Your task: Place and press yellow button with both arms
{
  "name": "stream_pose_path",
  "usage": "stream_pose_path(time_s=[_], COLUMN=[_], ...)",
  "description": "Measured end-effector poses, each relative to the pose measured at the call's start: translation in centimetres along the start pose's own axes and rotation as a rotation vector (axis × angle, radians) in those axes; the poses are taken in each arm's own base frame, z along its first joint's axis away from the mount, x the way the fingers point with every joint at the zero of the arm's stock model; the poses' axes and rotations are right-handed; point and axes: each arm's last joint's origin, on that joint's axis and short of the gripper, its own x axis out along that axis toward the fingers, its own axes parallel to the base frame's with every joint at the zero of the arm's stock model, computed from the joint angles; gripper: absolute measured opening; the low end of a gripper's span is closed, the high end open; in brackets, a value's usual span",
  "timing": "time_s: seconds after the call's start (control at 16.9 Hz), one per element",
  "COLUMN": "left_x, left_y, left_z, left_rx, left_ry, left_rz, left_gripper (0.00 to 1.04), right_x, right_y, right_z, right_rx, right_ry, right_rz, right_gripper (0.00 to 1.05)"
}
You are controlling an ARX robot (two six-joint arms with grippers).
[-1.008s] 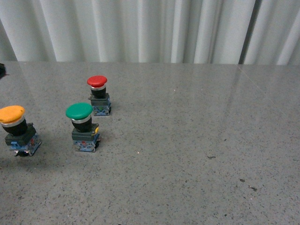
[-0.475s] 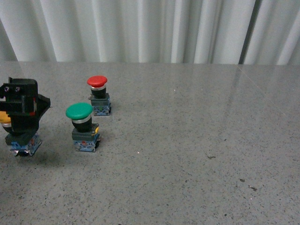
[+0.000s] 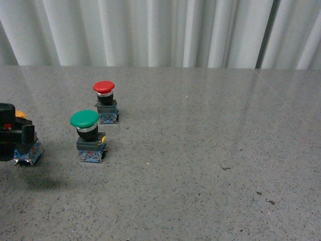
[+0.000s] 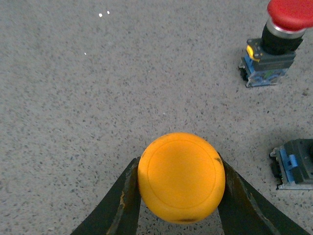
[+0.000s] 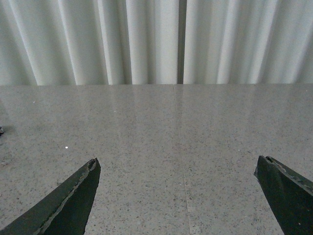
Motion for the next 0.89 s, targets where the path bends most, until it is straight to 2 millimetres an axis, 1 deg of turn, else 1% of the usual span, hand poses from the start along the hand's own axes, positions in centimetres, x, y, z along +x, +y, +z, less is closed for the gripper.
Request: stream_pose_path(time_s=[0.06,0.18,0.3,0.36,0.42,0.53,0.59,0.65,0.71,0.77,0.83,0.89], left_x=[-0.6,-2.1,-4.4,-5.4,-5.9,-6.1,-5.6,-4.5,-3.1,-1.9,0.4,1.7], left_y=[-0.1,-0.3,-1.7,-3.3,-4.5,-8.3,-11.1,-14.1,-15.8,-16.3,-16.6,-16.7], left_z=[0.4,1.6,5.3,7.5,8.5,9.9,10.1,9.3,8.1,7.3,5.7,4.6], left_rx=[0.005,0.019,0.034,0.042,0.047,0.045,0.035,0.02,0.001,-0.024,-0.057,-0.08], left_ry=[-0.018,-0.068,-0.199,-0.275,-0.307,-0.358,-0.368,-0.336,-0.294,-0.267,-0.22,-0.18], left_rz=[0.005,0.008,-0.011,-0.041,-0.068,-0.146,-0.189,-0.234,-0.242,-0.218,-0.195,-0.172], left_gripper=[0.36,0.34,0.33,0.33,0.33,0.33,0.33,0.33,0.33,0.33,0.33,0.33], right_x=[0.0,0.0,0.0,0.0,0.0,0.0,0.0,0.0,0.0,0.0,0.0,0.0], right_y=[0.0,0.0,0.0,0.0,0.0,0.0,0.0,0.0,0.0,0.0,0.0,0.0], right_z=[0.0,0.0,0.0,0.0,0.0,0.0,0.0,0.0,0.0,0.0,0.0,0.0], right_rx=[0.0,0.0,0.0,0.0,0.0,0.0,0.0,0.0,0.0,0.0,0.0,0.0], right_ry=[0.0,0.0,0.0,0.0,0.0,0.0,0.0,0.0,0.0,0.0,0.0,0.0], right_rz=[0.0,0.0,0.0,0.0,0.0,0.0,0.0,0.0,0.0,0.0,0.0,0.0], right_gripper=[0.98,0.98,0.98,0.98,0.98,0.98,0.98,0.98,0.98,0.98,0.98,0.98])
